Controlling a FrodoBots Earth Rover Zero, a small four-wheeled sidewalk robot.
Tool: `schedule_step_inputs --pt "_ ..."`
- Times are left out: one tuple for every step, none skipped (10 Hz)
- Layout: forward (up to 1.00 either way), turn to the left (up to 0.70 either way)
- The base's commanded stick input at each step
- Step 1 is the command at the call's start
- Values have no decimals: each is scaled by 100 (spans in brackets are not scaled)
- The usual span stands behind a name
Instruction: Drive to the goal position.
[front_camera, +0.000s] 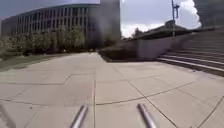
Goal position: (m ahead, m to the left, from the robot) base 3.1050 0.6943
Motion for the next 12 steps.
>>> schedule_step_inputs --pt "70 0" --pt "70 0" --pt "70 0" --pt "70 0" --pt "70 0" --pt "70 0" --pt "70 0" --pt "70 0" --pt "70 0" --pt "70 0" --pt "70 0" --pt "70 0"
